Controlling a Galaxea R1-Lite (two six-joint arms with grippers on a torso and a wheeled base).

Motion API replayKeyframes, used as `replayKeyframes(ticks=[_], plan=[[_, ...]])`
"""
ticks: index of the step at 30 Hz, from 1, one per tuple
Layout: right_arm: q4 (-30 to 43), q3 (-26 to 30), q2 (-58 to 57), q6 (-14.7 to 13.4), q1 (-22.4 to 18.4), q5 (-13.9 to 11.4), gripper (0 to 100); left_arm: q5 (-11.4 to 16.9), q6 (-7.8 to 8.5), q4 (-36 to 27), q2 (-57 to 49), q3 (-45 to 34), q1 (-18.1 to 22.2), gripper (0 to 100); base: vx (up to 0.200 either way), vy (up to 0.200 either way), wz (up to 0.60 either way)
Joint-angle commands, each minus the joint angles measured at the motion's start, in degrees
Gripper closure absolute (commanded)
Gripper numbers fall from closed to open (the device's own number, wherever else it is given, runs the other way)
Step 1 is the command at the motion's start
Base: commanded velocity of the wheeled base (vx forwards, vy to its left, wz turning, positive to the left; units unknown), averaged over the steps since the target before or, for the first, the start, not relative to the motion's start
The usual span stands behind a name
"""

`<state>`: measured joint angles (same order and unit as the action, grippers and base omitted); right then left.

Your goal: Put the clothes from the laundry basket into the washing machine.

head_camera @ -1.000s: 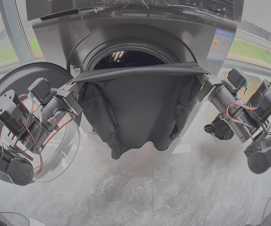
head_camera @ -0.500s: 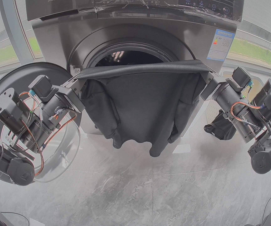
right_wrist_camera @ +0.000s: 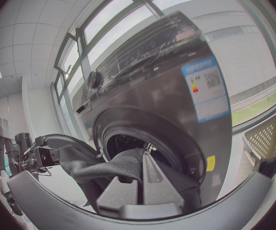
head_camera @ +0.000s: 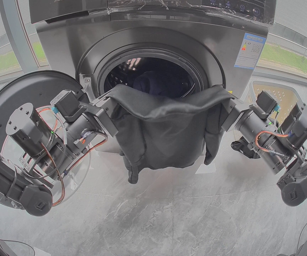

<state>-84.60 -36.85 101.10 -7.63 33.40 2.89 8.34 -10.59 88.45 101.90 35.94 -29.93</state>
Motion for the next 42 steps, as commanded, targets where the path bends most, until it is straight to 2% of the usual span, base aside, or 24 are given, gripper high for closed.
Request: replayKeyframes(ticks=[1, 7, 8, 12, 15, 20, 27, 30, 33, 42], plan=[[-0.12, 1.87, 3.32, -0.28, 2.63, 0.01, 100, 0.01, -0.04, 0.05, 3.04, 1.5, -2.06, 100, 0.0, 0.0, 0.0], [-1.35, 3.37, 9.56, -0.81, 3.51, -0.08, 100, 0.01, -0.04, 0.14, 3.39, 2.73, -1.71, 100, 0.0, 0.0, 0.0], [-1.35, 3.45, 9.65, -0.81, 3.6, -0.08, 0, 0.01, -0.04, 0.14, 3.39, 2.73, -1.71, 100, 0.0, 0.0, 0.0], [-0.65, 11.89, 13.95, -0.02, 6.59, -0.43, 0, -0.78, -0.04, 0.14, 3.48, 3.61, -1.62, 100, 0.0, 0.0, 0.0], [-1.62, 14.97, 16.94, 0.07, 7.47, -0.78, 0, -1.04, -0.04, 0.14, 3.48, 3.61, -1.62, 100, 0.0, 0.0, 0.0], [-2.15, 17.08, 19.31, -0.1, 8.79, -2.45, 0, -1.13, -0.04, 0.14, 3.04, 3.88, -1.62, 100, 0.0, 0.0, 0.0], [-2.67, 16.29, 21.42, -0.28, 9.14, -2.8, 0, -1.22, -0.04, 0.14, 2.78, 3.96, -1.98, 100, 0.0, 0.0, 0.0], [-3.64, 17.16, 22.3, -0.28, 9.49, -4.3, 0, -1.22, -0.04, 0.14, 2.69, 3.96, -1.98, 100, 0.0, 0.0, 0.0], [-3.82, 15.14, 23.09, -0.45, 9.66, -4.03, 0, -1.22, -0.04, 0.14, 2.6, 3.96, -2.06, 100, 0.0, 0.0, 0.0], [-2.85, -0.15, 28.89, 0.16, 8.52, -3.33, 0, -1.13, 0.05, 0.05, -0.12, 3.7, -2.86, 100, 0.0, 0.0, 0.0]])
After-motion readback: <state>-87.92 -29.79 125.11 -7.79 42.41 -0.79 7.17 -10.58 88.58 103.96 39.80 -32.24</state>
